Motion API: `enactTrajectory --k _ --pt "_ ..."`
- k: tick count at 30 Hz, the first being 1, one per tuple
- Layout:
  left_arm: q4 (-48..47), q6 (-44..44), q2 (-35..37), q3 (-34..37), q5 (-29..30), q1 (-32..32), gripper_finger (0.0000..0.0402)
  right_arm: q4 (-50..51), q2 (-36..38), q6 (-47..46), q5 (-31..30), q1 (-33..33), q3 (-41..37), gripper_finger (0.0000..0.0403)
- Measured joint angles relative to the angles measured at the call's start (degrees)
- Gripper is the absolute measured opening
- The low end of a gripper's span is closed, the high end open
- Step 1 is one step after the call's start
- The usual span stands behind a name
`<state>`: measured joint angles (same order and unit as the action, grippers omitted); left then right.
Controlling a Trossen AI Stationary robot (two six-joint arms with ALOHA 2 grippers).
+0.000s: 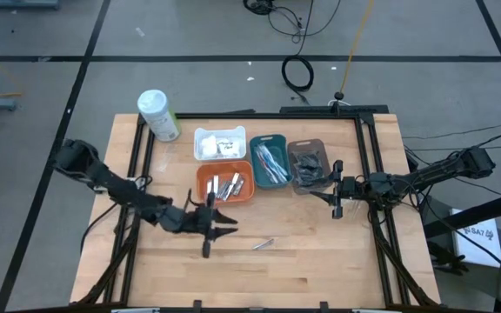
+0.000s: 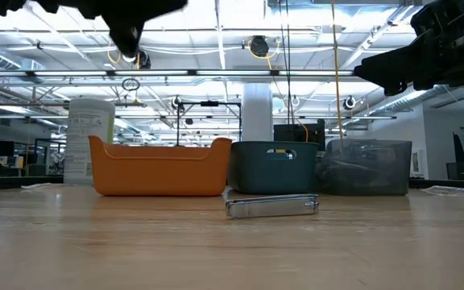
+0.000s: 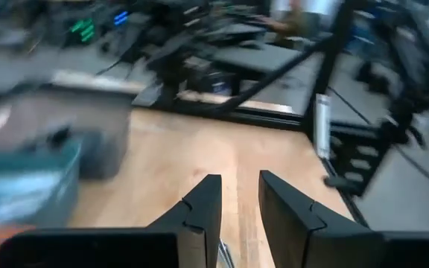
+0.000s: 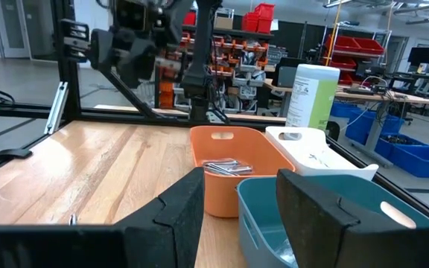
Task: Pick & Place Travel size toiletries
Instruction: Put the nail cutter into the orange bin
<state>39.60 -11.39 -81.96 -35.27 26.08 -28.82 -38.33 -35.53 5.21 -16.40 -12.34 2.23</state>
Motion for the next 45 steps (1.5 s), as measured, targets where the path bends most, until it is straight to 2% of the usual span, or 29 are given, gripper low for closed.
enactTrajectory --k 3,6,10,14,20,24,28,38,45 --pt "-1.58 -11.78 -3.86 -2.33 4.36 -0.09 0.0094 0.01 -0.01 0.01 -0.01 0.01 0.00 0.0155" --pt "-5.75 -17.48 -7.38 -5.96 2.66 0.59 0.0108 0.00 -0.02 0.01 0.00 0.02 0.01 0.0155" --pt "-12.41 -17.07 -11.93 -14.68 -2.16 0.45 0.0143 0.02 -0.02 0.01 -0.01 0.02 0.01 0.0155" --pt "-24.84 -13.93 -15.95 -26.65 -6.12 0.35 0.0186 0.02 -0.02 0.01 0.01 0.00 -0.01 0.0155" --pt "-51.85 -15.02 -25.13 -45.44 -2.16 0.40 0.0219 0.02 -0.01 0.01 0.00 0.01 0.00 0.0155" --pt "-61.11 -15.89 -32.25 -52.88 -4.10 0.76 0.0219 0.02 0.00 0.01 -0.01 0.00 0.00 0.0155" --pt "-61.65 -14.63 -36.57 -54.01 -6.29 1.35 0.0210 0.02 0.00 -0.01 0.01 0.00 0.01 0.0155" --pt "-63.15 -15.83 -42.03 -54.01 -5.17 3.50 0.0181 0.04 0.00 0.01 -0.01 0.00 0.01 0.0155" --pt "-63.44 -17.73 -45.03 -53.98 -5.97 4.66 0.0177 0.33 0.00 0.01 -0.01 0.02 0.01 0.0155"
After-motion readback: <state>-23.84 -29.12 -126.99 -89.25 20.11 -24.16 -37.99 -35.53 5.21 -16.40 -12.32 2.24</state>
